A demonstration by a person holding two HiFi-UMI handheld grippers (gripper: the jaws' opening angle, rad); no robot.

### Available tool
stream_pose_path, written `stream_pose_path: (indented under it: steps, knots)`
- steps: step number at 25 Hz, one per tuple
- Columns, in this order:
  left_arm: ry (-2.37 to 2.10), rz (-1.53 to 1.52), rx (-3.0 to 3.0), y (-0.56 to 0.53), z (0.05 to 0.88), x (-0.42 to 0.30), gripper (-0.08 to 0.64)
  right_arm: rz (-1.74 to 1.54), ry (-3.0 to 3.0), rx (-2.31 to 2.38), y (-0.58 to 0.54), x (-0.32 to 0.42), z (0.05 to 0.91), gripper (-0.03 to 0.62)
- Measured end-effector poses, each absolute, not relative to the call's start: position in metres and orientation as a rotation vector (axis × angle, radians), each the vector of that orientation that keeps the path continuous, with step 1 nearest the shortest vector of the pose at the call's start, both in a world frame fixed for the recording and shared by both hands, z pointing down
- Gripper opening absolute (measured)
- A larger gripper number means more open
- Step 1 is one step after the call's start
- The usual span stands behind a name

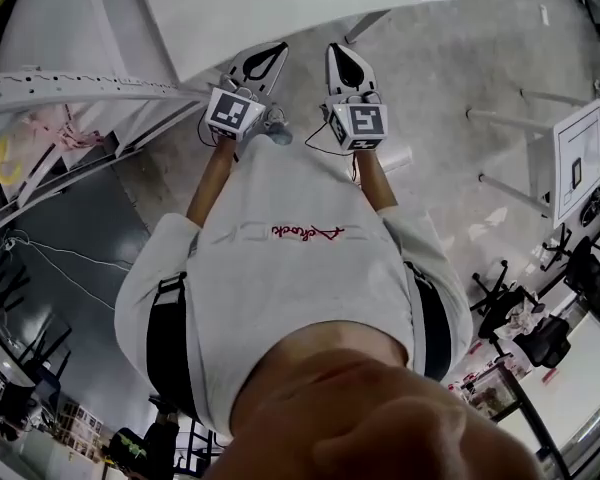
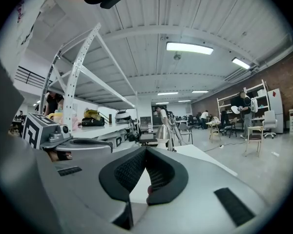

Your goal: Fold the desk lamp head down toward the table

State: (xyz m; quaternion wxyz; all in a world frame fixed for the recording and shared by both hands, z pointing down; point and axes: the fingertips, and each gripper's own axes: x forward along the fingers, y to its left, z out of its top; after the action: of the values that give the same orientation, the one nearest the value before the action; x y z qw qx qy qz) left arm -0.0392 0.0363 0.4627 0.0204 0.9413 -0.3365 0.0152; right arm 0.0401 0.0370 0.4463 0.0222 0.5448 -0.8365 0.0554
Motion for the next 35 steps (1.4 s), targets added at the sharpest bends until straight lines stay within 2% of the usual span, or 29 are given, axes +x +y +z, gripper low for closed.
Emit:
stream_pose_path:
  steps: [10, 18, 35]
  knots:
    - [-1.036, 0.037, 2.952, -0.039, 0.461, -0.049, 0.015, 0.147, -2.570, 1.715, -0.034, 0.036, 0.444, 0.012]
    - [-1.050, 0.071, 2.913, -0.061, 0.476, -0.055, 0.015, 0.166, -2.562, 1.726, -0.047, 0.041, 0.447, 0.012]
    - [-1.239, 0.115, 2.784, -0.153, 0.495, -0.059, 0.017, 0.162, -2.631, 1.662, -0.141, 0.074, 0.447, 0.012]
